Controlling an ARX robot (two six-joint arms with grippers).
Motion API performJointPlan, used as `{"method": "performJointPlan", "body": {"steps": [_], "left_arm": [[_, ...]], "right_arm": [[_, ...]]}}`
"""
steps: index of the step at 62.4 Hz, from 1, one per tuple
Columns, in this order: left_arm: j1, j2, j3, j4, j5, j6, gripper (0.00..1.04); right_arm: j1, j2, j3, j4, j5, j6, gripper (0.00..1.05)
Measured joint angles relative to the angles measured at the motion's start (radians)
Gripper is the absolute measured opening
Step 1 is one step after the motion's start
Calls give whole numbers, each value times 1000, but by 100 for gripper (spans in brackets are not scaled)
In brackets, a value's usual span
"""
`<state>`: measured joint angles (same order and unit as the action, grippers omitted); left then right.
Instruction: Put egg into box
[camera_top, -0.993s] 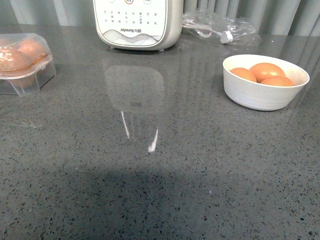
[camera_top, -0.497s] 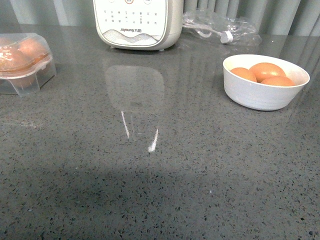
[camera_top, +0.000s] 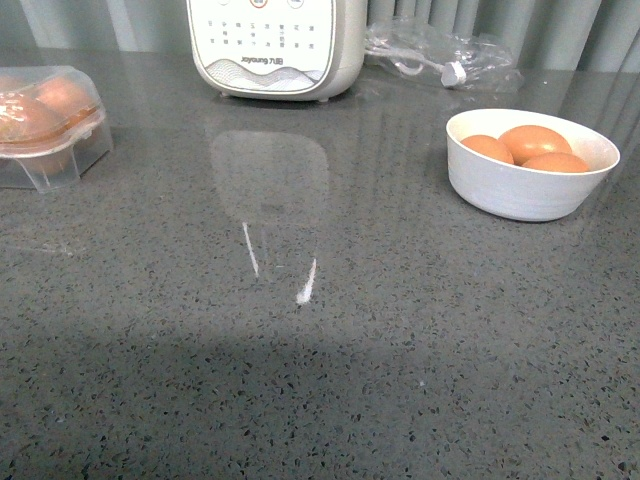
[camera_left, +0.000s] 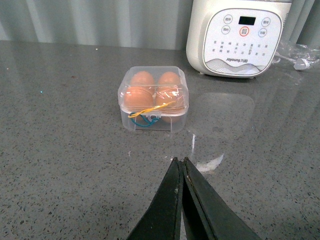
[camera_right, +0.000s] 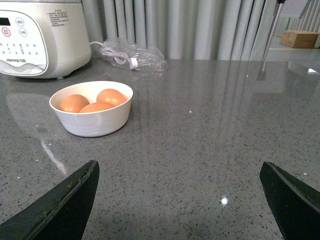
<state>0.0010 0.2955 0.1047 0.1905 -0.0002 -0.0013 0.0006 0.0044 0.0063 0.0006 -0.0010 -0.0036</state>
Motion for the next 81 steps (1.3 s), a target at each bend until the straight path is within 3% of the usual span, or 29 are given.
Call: {"method": "performJointPlan", "body": {"steps": [31, 39, 64, 69, 81], "left_arm": [[0, -106, -60, -45, 0, 0, 4], [0, -254, -76, -190, 1, 0, 4], [-1, -292, -77, -191, -1, 0, 4], [-1, -292, -77, -191, -1, -1, 13], [-1, -292, -77, -191, -1, -1, 49]], "right_arm": [[0, 0, 0, 0, 0, 0, 97], [0, 0, 0, 0, 0, 0, 97], [0, 0, 0, 0, 0, 0, 97], [0, 0, 0, 0, 0, 0, 97], [0, 0, 0, 0, 0, 0, 97]]}}
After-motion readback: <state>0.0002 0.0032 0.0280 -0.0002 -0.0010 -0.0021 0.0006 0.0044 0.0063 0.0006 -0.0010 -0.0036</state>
